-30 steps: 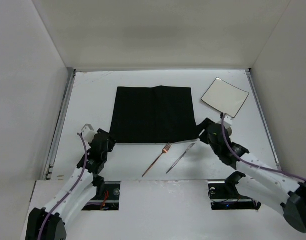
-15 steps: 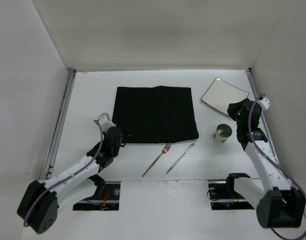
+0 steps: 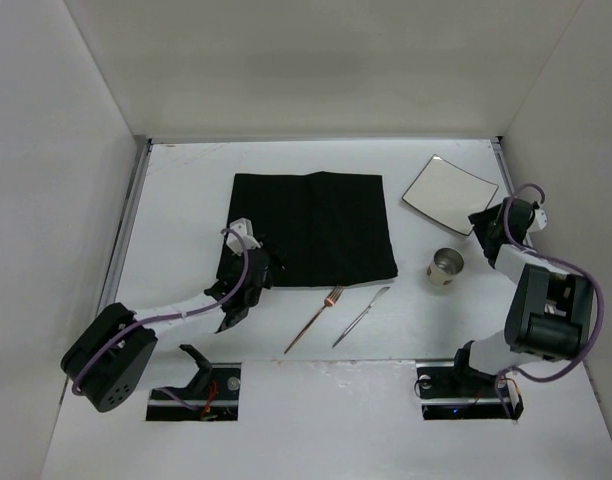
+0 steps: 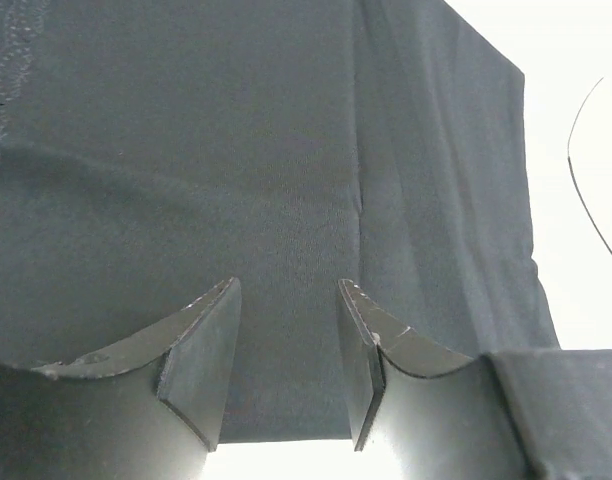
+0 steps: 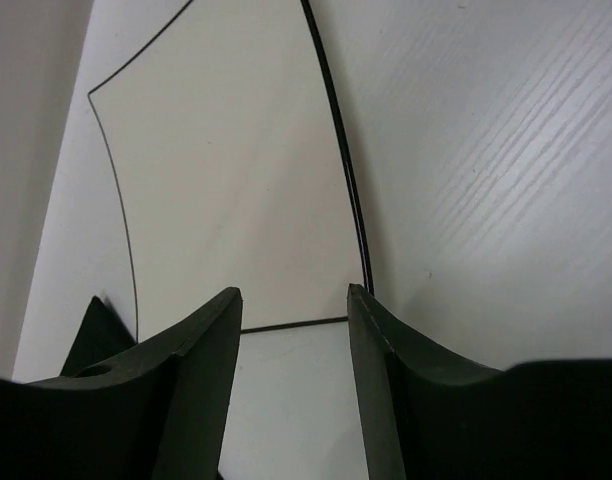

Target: Set the dinner table for one person

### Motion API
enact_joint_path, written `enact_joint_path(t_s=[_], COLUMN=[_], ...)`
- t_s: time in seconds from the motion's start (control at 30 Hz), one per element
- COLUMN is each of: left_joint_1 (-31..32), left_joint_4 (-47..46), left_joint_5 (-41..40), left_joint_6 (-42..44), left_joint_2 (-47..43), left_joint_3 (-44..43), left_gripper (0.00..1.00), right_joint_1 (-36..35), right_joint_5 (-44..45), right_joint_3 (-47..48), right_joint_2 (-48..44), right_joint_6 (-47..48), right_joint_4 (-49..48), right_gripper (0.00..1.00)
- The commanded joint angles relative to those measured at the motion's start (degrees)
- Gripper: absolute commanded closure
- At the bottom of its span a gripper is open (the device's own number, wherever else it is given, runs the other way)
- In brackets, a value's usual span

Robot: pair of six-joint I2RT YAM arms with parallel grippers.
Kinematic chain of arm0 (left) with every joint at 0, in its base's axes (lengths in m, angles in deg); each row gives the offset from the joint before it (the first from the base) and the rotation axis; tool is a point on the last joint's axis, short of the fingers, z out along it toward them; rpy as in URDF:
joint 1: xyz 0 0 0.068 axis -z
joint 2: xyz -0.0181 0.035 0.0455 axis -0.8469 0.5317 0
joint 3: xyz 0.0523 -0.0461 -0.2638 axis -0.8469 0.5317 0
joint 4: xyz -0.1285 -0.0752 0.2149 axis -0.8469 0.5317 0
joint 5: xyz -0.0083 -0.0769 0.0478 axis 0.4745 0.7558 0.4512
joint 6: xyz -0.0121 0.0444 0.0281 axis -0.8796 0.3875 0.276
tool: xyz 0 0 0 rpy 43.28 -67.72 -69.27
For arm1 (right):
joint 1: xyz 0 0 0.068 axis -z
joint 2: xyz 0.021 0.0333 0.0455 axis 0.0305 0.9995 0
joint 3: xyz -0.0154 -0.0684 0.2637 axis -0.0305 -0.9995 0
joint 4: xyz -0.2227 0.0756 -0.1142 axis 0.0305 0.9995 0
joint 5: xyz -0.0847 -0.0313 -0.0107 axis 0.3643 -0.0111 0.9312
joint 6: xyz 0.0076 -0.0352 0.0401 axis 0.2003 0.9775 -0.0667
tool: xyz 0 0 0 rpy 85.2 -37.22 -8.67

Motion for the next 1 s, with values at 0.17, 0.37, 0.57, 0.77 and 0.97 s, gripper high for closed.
enact_joint_path(t_s=[0.17, 0.37, 0.57, 0.77, 0.97], left_joint_1=[-0.78, -1.05, -1.14, -1.31, -1.84], left_joint_4=[-9.38, -10.79, -10.97, -11.58, -11.58], left_joint_5=[2.85, 3.91, 4.35, 4.96, 4.96], left_joint_6=[-0.23, -1.2, -1.99, -2.61, -2.7], left_joint_2=[2.92, 3.19, 3.71, 3.37, 1.52], left_joint_3=[-0.56, 0.23, 0.23, 0.67, 1.37], left_gripper=[0.59, 0.58, 0.58, 0.58, 0.58], right_joint_1=[1.93, 1.84, 1.58, 1.58, 1.49], right_joint_5=[-1.84, -2.19, -3.33, -3.16, -3.51], right_joint_3=[0.49, -1.27, -2.68, -2.15, -2.15], right_joint_2=[8.27, 10.73, 10.56, 11.7, 12.49], right_joint_6=[-6.92, -10.0, -12.11, -14.39, -18.34], right_joint_4=[-11.29, -14.37, -14.02, -12.09, -12.26], right_gripper=[0.48, 0.49, 0.52, 0.56, 0.63])
